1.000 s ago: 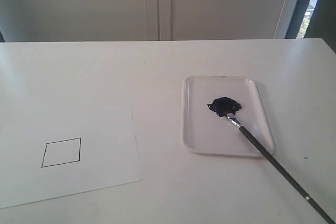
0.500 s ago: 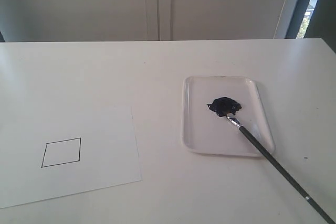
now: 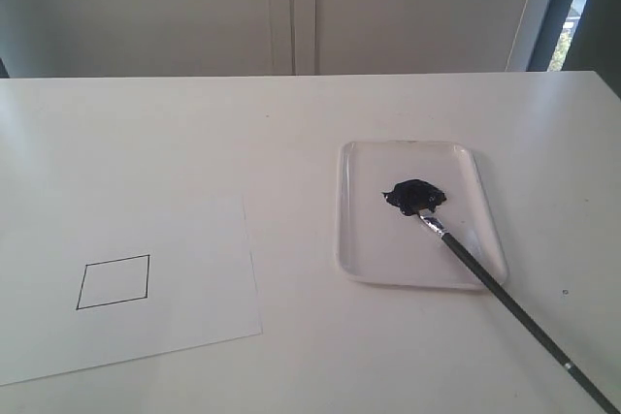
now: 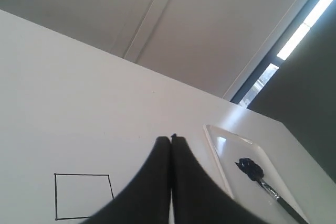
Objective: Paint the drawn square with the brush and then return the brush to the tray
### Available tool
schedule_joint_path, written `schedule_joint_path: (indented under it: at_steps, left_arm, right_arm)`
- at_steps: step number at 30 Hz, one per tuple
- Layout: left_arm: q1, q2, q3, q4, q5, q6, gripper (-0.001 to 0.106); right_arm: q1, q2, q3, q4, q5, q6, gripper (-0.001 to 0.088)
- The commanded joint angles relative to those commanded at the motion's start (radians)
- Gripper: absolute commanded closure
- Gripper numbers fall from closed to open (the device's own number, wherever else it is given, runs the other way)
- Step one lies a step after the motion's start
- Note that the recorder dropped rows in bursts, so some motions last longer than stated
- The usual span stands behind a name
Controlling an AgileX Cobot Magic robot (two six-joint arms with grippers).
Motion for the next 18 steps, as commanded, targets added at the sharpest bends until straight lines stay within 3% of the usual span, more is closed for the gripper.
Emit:
schedule_joint_path:
  at_steps: [15,18]
  left_arm:
    - [0.0,0.0,0.0,0.011,-0.034,-0.001,0.105]
    - [0.0,0.0,0.0,-0.012,-0.034,-0.13,0.105]
  right_arm:
    - [0.0,0.0,0.0,0.0,0.042,-0.002,0.0868]
    - [0.0,0.0,0.0,0.0,0.046,-0.002,0.0868]
